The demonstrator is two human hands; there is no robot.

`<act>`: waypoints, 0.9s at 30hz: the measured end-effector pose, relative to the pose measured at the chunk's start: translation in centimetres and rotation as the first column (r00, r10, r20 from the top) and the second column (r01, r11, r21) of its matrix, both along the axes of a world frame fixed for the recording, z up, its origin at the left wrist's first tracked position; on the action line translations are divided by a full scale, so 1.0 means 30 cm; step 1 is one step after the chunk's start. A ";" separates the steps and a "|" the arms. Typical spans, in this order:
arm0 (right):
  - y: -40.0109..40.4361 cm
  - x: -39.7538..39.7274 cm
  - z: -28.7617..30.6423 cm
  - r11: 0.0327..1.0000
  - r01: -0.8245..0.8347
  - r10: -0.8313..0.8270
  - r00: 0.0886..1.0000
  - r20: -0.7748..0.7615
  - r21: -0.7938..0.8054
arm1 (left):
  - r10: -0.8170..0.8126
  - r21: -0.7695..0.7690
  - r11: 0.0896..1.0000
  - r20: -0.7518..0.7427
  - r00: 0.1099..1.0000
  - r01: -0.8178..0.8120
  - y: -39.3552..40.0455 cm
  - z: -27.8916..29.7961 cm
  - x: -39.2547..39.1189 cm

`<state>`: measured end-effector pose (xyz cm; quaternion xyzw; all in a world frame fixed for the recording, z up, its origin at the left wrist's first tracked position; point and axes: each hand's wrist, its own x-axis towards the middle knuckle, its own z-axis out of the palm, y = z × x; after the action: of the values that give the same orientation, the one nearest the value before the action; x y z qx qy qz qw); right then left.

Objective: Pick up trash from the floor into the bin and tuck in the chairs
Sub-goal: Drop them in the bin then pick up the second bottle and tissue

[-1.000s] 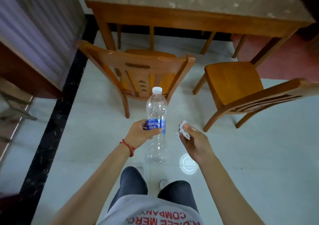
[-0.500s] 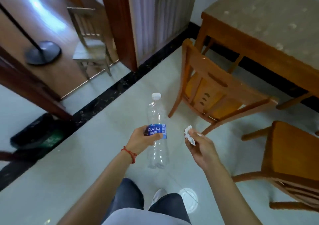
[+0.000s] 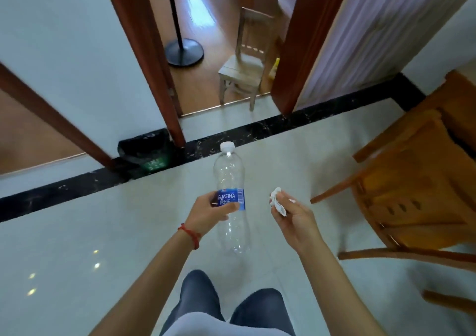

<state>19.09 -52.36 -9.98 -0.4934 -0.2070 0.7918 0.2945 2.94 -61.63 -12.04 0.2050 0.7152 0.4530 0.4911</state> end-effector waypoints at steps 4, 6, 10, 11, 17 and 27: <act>-0.061 -0.236 -0.002 0.993 -0.116 0.116 0.993 0.007 -0.006 | 0.105 -0.012 0.994 -0.006 0.994 -0.105 -0.096 -0.005 -0.211; -0.088 -0.353 -0.008 0.987 -0.159 0.159 0.987 -0.001 -0.011 | 0.154 -0.010 0.988 -0.011 0.988 -0.154 -0.142 -0.009 -0.314; -0.124 -0.568 -0.016 0.971 -0.238 0.238 0.971 0.002 -0.013 | 0.241 -0.003 0.970 -0.033 0.970 -0.241 -0.225 -0.005 -0.501; -0.129 -0.615 -0.019 0.966 -0.258 0.258 0.966 -0.005 -0.014 | 0.260 0.000 0.966 -0.038 0.965 -0.260 -0.243 -0.003 -0.545; -0.095 -0.850 -0.035 0.943 -0.332 0.331 0.943 -0.025 -0.021 | 0.346 -0.008 0.938 -0.058 0.936 -0.347 -0.271 -0.017 -0.764; 0.179 -1.233 -0.124 0.904 -0.418 0.418 0.908 -0.020 -0.094 | 0.467 -0.062 0.881 -0.038 0.883 -0.469 -0.098 -0.110 -1.035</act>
<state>-17.91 -46.99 -13.71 -0.4515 -0.2697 0.8453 0.0941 -28.09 -64.58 -15.33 0.0142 0.7643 0.5307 0.3661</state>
